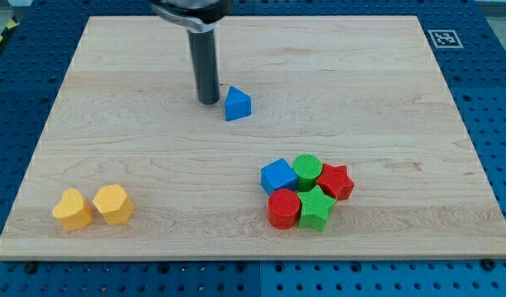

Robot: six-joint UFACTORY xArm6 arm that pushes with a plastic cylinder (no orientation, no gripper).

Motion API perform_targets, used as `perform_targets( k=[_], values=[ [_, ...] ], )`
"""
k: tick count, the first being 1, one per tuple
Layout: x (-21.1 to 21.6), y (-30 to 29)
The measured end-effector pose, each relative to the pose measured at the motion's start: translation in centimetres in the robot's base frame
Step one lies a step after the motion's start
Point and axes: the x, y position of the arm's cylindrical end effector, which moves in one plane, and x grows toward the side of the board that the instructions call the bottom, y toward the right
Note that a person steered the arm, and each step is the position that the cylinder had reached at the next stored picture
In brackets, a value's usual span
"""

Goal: Push the blue triangle right a bit

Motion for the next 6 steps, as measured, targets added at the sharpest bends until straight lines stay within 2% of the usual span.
perform_targets(
  k=[1, 2, 3, 4, 5, 6],
  values=[
    [1.4, -0.3],
    [3.6, 4.3],
    [3.9, 9.8],
    [2.9, 11.3],
    [2.8, 6.6],
    [2.9, -1.9]
  ],
)
